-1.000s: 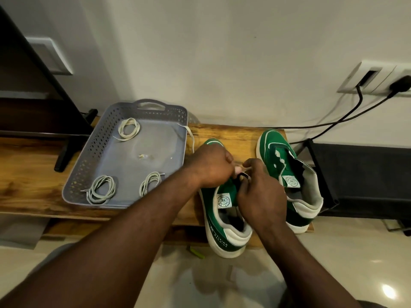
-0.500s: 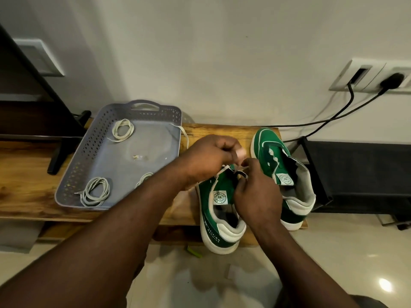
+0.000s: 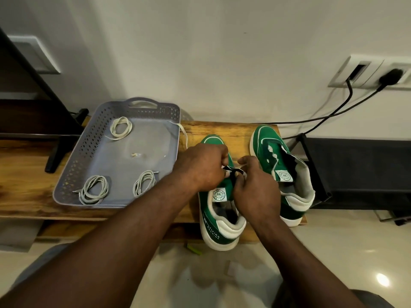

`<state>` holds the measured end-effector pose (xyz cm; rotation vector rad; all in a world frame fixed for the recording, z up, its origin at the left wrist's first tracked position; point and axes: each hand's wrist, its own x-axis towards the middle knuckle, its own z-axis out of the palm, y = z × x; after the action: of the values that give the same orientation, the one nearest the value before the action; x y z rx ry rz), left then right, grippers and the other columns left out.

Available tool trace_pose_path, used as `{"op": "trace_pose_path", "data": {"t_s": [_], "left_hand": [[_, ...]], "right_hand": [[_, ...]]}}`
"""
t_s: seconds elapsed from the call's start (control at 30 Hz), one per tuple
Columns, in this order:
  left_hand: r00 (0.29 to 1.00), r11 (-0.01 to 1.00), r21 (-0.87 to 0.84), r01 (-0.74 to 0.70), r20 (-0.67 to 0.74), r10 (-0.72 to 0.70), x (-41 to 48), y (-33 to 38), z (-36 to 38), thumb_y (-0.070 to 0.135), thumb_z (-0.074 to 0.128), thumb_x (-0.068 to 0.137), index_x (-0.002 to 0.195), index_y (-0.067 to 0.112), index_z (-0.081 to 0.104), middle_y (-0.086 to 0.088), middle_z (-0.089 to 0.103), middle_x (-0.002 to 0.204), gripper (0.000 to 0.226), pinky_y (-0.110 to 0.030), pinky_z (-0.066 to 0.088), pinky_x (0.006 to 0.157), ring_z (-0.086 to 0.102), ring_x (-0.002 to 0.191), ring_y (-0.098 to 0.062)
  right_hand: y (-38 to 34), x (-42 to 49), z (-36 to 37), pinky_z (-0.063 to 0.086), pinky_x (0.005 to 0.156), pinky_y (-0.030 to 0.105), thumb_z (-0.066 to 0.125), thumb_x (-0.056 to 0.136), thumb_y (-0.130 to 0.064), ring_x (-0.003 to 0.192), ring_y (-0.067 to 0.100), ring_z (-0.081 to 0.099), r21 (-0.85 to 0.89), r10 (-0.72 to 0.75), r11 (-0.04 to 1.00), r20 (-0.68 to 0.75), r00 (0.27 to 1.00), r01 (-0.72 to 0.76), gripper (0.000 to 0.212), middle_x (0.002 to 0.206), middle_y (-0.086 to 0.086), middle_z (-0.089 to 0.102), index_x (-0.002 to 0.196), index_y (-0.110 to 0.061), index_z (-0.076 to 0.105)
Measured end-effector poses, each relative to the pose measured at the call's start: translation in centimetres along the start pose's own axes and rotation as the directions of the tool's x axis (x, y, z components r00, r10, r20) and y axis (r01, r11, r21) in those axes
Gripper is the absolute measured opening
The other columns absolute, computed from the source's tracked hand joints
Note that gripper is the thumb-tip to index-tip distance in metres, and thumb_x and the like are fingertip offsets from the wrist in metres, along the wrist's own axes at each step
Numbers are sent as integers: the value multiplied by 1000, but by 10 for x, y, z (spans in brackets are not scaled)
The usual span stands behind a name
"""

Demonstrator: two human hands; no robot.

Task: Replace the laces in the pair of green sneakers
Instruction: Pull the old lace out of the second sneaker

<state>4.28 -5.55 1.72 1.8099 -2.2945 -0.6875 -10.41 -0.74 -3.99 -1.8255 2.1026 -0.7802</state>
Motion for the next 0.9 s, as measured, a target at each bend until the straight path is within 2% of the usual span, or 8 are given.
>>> {"op": "trace_pose_path", "data": {"t_s": [0.1, 0.23, 0.37, 0.43, 0.53, 0.63, 0.73, 0.9], "left_hand": [[999, 990, 138, 0, 33, -5, -1, 6, 6, 44, 73, 93, 112, 32, 71, 3, 70, 103, 23, -39, 59, 82, 66, 95, -22], [1000, 982, 185, -24, 19, 21, 2, 9, 10, 44, 65, 99, 107, 28, 77, 0, 71, 97, 21, -33, 52, 72, 66, 90, -21], [998, 999, 45, -15, 63, 12, 12, 4, 11, 37, 64, 100, 108, 27, 76, 1, 70, 109, 18, -36, 50, 89, 57, 114, -24], [996, 977, -209, 37, 84, -20, 12, 3, 0, 28, 64, 102, 101, 24, 76, 1, 73, 109, 13, -38, 51, 96, 60, 114, -24], [983, 595, -786, 170, 179, -44, 4, 5, -20, 11, 54, 107, 91, 9, 66, -10, 79, 103, 20, -41, 59, 94, 73, 95, -23], [976, 453, -865, 216, 173, -135, 1, 6, -27, 8, 49, 108, 99, 4, 64, -8, 72, 77, 17, -29, 56, 70, 65, 67, -19], [932, 502, -824, 263, 83, -352, 7, 3, -29, 12, 55, 104, 121, 3, 67, -8, 60, 82, 22, -32, 49, 67, 52, 60, -19], [929, 875, -450, 177, -217, -300, 12, -8, -28, 29, 60, 101, 122, 27, 67, -8, 66, 123, 22, -38, 51, 86, 62, 107, -27]], "right_hand": [[1, -2, 0, 49, 65, 35, 61, 100, -21, 86, 28, 71, 26, -6, 1000, -5, 1000, 6, 30, 98, 1, 76, 129, -25, 55], [1, -2, 0, 44, 65, 32, 61, 100, -23, 86, 26, 70, 26, 8, 1000, 1, 1000, -8, 31, 99, 0, 75, 131, -25, 55], [1, -3, 0, 39, 63, 32, 59, 100, -24, 84, 28, 69, 3, 21, 1000, -10, 1000, -21, 30, 93, 2, 74, 130, -25, 56], [1, -3, -1, 38, 63, 32, 59, 100, -24, 83, 29, 69, -12, 30, 999, -14, 999, -30, 30, 91, 3, 74, 131, -25, 56], [0, -3, -2, 37, 64, 31, 58, 101, -24, 83, 29, 69, -28, 38, 999, -17, 999, -39, 29, 90, 2, 73, 130, -24, 56], [1, -2, 1, 41, 66, 31, 58, 101, -23, 86, 28, 69, -22, 23, 999, -22, 999, -23, 24, 97, 1, 74, 125, -24, 59], [4, -1, 3, 46, 68, 32, 57, 100, -22, 86, 26, 68, -6, 18, 1000, -19, 1000, -18, 16, 101, 0, 73, 116, -23, 62], [4, -1, 1, 49, 73, 31, 58, 98, -16, 95, 24, 69, 26, -72, 997, -4, 997, 72, 26, 118, -1, 71, 123, -24, 62]]}}
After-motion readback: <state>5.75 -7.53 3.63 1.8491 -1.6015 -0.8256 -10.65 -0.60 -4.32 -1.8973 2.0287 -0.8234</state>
